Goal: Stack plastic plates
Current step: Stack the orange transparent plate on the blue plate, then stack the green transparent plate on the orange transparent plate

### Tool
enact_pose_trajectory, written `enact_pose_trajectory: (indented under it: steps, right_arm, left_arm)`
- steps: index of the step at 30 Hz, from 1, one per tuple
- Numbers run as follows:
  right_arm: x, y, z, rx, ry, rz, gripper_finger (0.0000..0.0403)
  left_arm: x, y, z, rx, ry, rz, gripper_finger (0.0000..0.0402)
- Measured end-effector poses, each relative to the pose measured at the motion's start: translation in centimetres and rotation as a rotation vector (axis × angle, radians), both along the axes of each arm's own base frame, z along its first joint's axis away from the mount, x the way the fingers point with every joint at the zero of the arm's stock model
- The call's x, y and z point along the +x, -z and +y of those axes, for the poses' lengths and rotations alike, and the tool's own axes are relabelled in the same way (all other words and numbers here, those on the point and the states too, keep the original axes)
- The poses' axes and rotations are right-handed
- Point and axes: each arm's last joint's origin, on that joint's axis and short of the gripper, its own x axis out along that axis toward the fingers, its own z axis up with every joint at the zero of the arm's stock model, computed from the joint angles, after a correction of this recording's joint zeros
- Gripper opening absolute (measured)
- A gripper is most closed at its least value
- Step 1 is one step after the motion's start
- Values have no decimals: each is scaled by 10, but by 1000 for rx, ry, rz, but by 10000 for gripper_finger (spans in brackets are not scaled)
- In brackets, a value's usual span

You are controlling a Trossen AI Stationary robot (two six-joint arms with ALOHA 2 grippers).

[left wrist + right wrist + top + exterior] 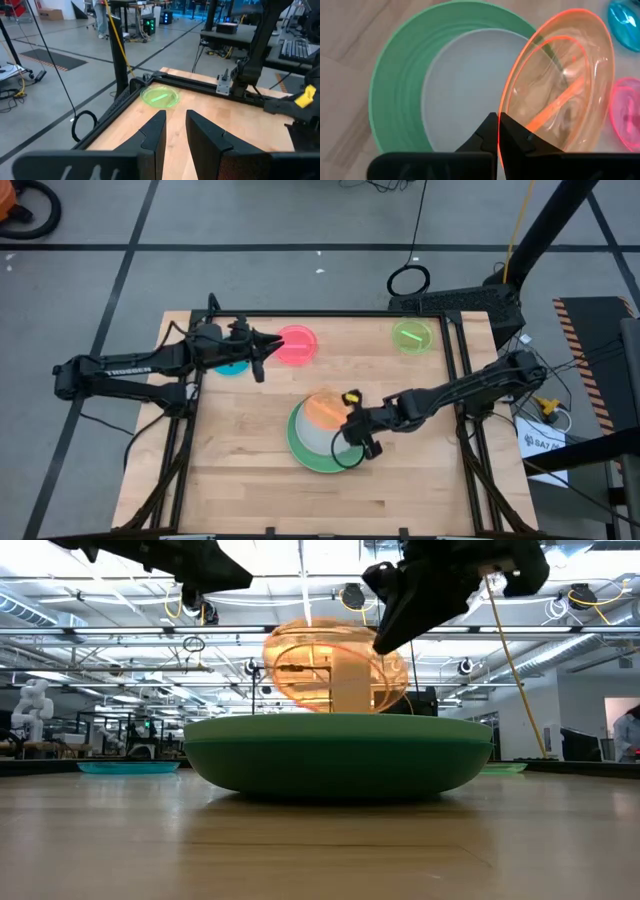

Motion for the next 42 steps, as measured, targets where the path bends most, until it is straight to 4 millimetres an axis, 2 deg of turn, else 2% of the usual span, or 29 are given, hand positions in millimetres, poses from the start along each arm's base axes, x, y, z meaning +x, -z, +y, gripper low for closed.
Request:
enact_pose_trajectory:
  steps: [8, 17, 22, 26, 34, 38, 42]
  right_arm:
    - [12, 19, 17, 21, -56, 93, 0]
    - [22, 36, 21, 86, -80, 172, 5]
    - [22, 35, 19, 108, -58, 172, 22]
    - [22, 35, 18, 107, -56, 174, 53]
    - [18, 34, 8, 124, 25, 225, 117]
    - [11, 27, -4, 144, 109, 265, 122]
    - [2, 19, -18, 83, 188, 303, 118]
  left_arm:
    - [1, 1, -2, 3, 9, 6, 81]
    - [1, 1, -2, 3, 9, 8, 81]
    - [1, 1, -2, 3, 10, 8, 81]
    - [1, 1, -2, 3, 9, 8, 81]
    - [0, 2, -2, -4, 9, 22, 81]
    - [0, 4, -2, -22, 6, 38, 81]
    - [0, 6, -1, -54, -3, 41, 81]
